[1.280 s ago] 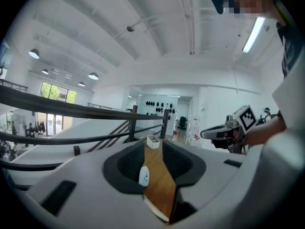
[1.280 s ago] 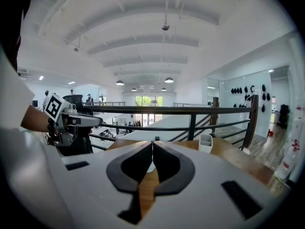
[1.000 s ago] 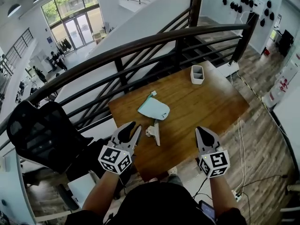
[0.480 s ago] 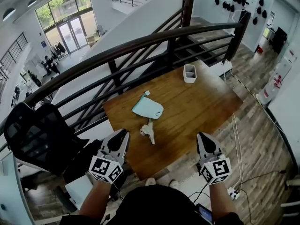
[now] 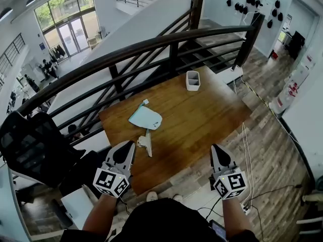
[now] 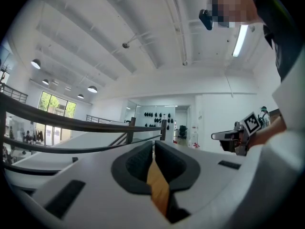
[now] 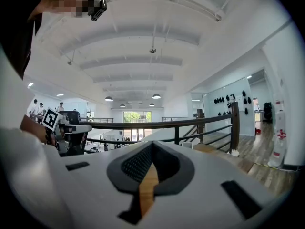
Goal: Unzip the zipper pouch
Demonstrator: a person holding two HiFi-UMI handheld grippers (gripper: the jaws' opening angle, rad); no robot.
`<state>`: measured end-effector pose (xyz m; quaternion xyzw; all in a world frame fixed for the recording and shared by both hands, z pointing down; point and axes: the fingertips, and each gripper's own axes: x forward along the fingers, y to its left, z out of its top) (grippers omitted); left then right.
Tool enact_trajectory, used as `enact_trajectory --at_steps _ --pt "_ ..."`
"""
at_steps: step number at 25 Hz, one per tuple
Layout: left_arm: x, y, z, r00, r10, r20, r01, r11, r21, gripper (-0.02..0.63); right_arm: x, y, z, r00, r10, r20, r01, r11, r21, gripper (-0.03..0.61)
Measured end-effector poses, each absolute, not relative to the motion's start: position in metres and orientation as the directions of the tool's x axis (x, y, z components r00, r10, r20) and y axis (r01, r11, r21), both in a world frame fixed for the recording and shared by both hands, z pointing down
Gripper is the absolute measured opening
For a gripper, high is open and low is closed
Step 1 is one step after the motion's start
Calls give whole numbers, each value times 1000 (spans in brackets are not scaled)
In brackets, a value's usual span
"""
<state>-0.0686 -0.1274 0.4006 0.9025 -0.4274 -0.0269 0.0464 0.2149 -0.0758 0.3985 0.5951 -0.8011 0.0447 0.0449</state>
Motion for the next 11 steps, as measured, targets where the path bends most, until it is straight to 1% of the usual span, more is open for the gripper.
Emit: enact_trajectory --at_steps 7,11 --pt "-40 -114 403 655 -755 -22 -743 -649 162 25 225 -75 404 -316 -939 132 -948 318 -9 -8" --pt "-35 -113 411 661 -750 -11 -739 -653 167 26 231 -78 410 -322 -936 144 -946 323 -18 -8"
